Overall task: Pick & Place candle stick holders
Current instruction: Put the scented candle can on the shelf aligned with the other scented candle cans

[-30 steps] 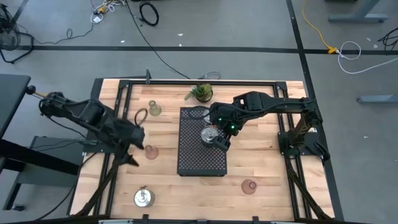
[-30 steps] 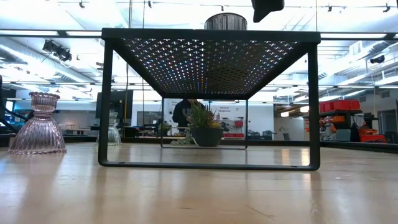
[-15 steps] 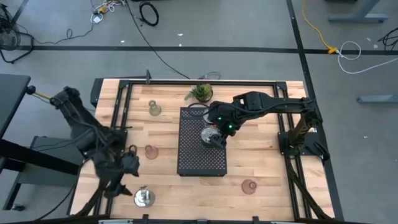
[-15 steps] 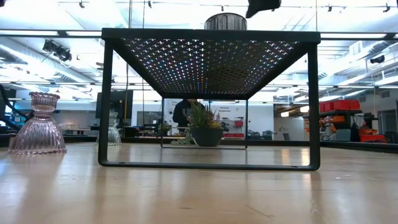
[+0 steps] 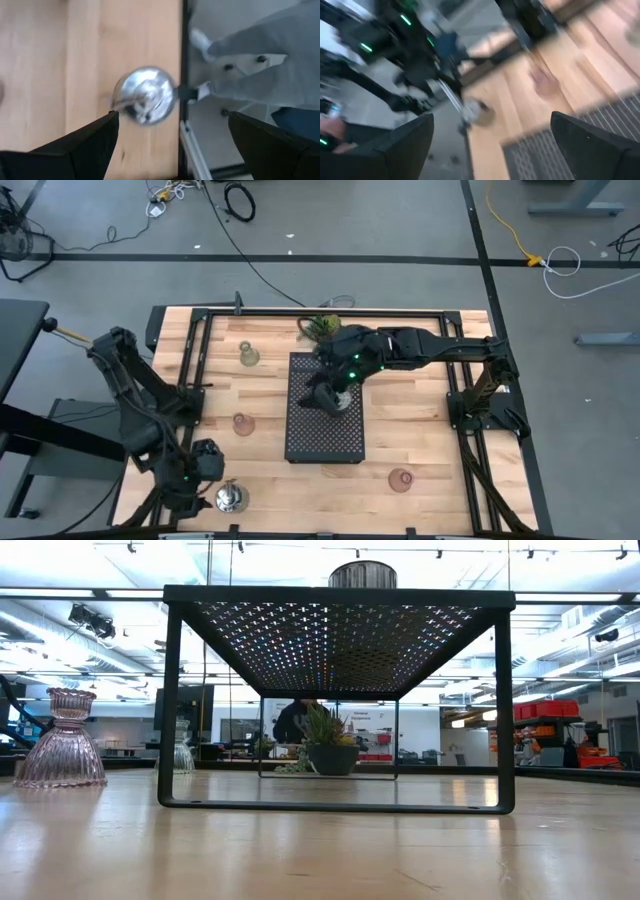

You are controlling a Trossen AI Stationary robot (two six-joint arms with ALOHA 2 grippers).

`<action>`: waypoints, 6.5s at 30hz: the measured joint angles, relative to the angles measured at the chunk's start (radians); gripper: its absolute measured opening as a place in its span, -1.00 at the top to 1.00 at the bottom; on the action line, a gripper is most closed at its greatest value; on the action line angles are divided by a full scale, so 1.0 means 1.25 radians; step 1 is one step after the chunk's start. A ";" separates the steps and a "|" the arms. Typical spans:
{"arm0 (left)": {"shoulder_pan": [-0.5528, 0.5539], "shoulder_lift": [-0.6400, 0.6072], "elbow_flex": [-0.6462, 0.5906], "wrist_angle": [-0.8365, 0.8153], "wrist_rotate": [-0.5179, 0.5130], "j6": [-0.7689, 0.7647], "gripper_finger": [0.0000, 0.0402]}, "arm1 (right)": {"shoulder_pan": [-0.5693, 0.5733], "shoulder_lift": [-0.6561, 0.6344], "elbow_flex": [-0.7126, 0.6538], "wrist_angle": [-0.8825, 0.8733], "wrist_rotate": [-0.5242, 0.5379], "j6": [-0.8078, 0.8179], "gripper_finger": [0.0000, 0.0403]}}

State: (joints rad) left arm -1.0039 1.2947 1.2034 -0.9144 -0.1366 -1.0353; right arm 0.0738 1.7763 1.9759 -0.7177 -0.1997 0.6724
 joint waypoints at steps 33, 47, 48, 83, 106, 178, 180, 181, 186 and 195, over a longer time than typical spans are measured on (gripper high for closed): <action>0.003 0.002 0.001 0.015 -0.094 -0.043 -0.88 | 0.000 0.000 0.000 0.383 0.000 -0.001 -0.98; 0.002 0.001 0.001 0.124 -0.193 0.012 -0.88 | 0.000 0.000 0.000 0.383 0.000 -0.001 -0.98; 0.002 0.001 0.001 0.121 -0.196 0.008 -0.88 | 0.000 0.000 0.000 0.383 0.000 -0.001 -0.98; -0.018 0.106 0.002 0.092 -0.143 -0.162 -0.98 | 0.000 0.000 0.000 0.382 0.000 -0.001 -0.98; -0.021 0.133 0.001 -0.002 -0.051 -0.317 -0.99 | 0.000 0.000 0.000 0.383 0.000 -0.001 -0.98; 0.068 0.247 0.001 0.060 0.059 -0.499 -0.99 | 0.000 0.000 0.000 0.383 0.000 -0.001 -0.98; 0.074 0.247 0.001 0.061 0.062 -0.500 -0.99 | 0.000 0.000 0.000 0.383 0.000 -0.001 -0.98; 0.075 0.247 0.001 0.061 0.066 -0.499 -0.99 | 0.000 0.000 0.000 0.383 0.000 -0.001 -0.98; 0.079 0.249 0.001 0.061 0.070 -0.499 -0.99 | 0.000 0.000 0.000 0.383 0.000 -0.001 -0.98; 0.088 0.277 0.002 0.062 0.101 -0.486 -0.99 | 0.000 0.000 0.000 0.383 0.000 -0.001 -0.98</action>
State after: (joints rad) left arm -0.8935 1.6404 1.2053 -0.8365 -0.0109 -1.6426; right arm 0.0736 1.7761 1.9759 -0.2395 -0.1993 0.6714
